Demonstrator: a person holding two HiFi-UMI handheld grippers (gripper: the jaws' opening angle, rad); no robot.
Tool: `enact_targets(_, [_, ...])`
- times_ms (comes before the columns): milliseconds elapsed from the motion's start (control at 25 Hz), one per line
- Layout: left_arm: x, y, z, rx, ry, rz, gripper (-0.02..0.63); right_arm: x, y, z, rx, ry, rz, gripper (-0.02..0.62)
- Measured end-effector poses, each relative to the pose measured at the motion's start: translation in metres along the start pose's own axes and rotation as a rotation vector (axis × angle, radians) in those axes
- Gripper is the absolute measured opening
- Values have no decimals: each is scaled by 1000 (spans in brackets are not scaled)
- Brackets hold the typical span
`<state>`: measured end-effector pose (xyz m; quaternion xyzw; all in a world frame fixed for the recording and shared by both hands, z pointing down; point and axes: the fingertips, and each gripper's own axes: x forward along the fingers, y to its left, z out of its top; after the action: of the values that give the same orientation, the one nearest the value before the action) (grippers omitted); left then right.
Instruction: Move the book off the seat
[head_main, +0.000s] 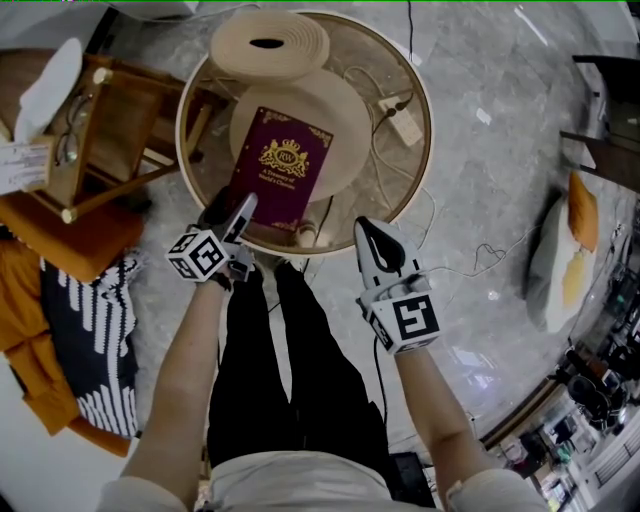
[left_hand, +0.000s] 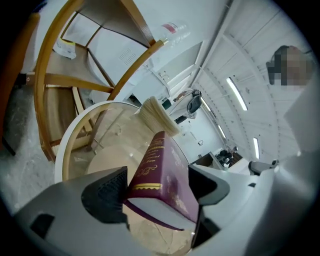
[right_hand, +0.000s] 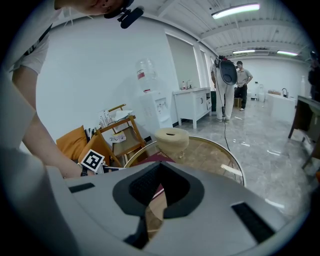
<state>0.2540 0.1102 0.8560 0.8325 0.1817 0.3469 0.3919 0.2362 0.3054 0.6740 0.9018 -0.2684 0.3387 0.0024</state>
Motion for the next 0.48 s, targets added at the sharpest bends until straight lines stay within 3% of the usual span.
enact_targets(160, [-2, 3, 3, 68, -7, 75, 420, -6, -7, 1, 9, -2, -9, 21])
enact_targets(480, [-9, 7, 6, 68, -4, 80, 428, -6, -2, 1, 6, -21, -1, 21])
